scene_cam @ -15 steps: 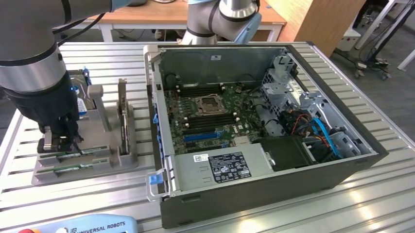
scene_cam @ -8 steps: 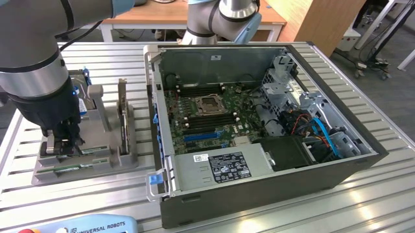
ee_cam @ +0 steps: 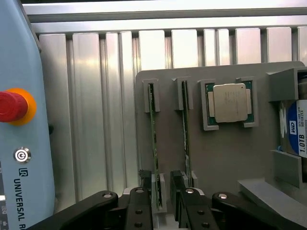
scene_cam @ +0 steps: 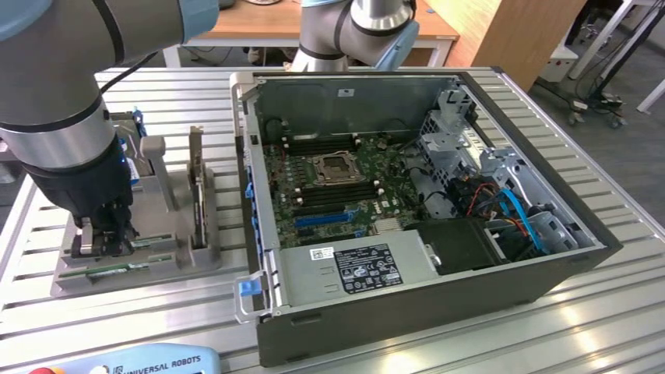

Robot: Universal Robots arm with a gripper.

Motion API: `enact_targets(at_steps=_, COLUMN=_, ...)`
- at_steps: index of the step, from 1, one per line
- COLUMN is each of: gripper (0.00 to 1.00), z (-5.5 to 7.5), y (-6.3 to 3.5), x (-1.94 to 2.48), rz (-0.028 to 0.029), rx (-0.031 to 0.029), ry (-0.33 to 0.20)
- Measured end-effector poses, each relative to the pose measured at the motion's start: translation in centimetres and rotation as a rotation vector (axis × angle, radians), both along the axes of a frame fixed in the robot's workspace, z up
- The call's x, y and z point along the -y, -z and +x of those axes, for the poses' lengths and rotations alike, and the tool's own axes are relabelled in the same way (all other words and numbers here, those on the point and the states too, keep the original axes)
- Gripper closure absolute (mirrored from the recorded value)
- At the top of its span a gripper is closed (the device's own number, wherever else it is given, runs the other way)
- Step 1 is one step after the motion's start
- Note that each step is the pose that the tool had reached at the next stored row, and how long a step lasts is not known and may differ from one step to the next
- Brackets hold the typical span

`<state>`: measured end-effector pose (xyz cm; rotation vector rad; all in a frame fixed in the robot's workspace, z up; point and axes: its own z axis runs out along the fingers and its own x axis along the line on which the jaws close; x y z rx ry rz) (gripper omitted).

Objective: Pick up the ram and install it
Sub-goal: 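Pick up the ram and move it above insertion slot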

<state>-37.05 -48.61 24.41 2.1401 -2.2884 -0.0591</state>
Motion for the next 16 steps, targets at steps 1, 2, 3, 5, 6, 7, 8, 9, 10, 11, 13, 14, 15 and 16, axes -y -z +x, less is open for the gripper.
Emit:
enact_targets(at_steps=1, gripper=0.70, z=0.0, y=0.17, x=0.00, rz=0.0000, rx=0.0000, ry=0.000)
enact_targets(at_steps=2, gripper=0.70, z=0.0, y=0.31, x=0.00, rz=0.0000, rx=0.0000, ry=0.000)
enact_targets(at_steps=3, gripper=0.70, z=0.0, y=0.44, x=0.00, rz=0.0000, rx=0.0000, ry=0.000)
enact_targets(at_steps=5, gripper=0.70, z=0.0, y=0.65, x=0.00, rz=0.0000, rx=0.0000, ry=0.000)
enact_targets(at_steps=6, gripper=0.70, z=0.0, y=0.76, x=0.00, rz=0.0000, rx=-0.0001, ry=0.000)
enact_targets(at_steps=7, gripper=0.70, z=0.0, y=0.88, x=0.00, rz=0.0000, rx=0.0000, ry=0.000)
enact_targets(at_steps=8, gripper=0.70, z=0.0, y=0.99, x=0.00, rz=-0.0001, rx=0.0000, ry=0.000)
enact_targets(at_steps=9, gripper=0.70, z=0.0, y=1.10, x=0.00, rz=0.0000, rx=0.0000, ry=0.000)
enact_targets(at_steps=10, gripper=0.70, z=0.0, y=1.20, x=0.00, rz=0.0000, rx=0.0000, ry=0.000)
enact_targets(at_steps=11, gripper=0.70, z=0.0, y=1.26, x=0.00, rz=0.0000, rx=-0.0001, ry=0.000)
enact_targets(at_steps=13, gripper=0.70, z=0.0, y=1.29, x=0.01, rz=-0.0002, rx=-0.0002, ry=0.000)
enact_targets(at_steps=14, gripper=0.70, z=0.0, y=1.33, x=0.01, rz=0.0000, rx=0.0000, ry=0.000)
enact_targets(at_steps=15, gripper=0.70, z=0.0, y=1.36, x=0.03, rz=0.0001, rx=0.0000, ry=0.000)
enact_targets(at_steps=16, gripper=0.70, z=0.0, y=1.39, x=0.03, rz=0.0001, rx=0.0000, ry=-0.001)
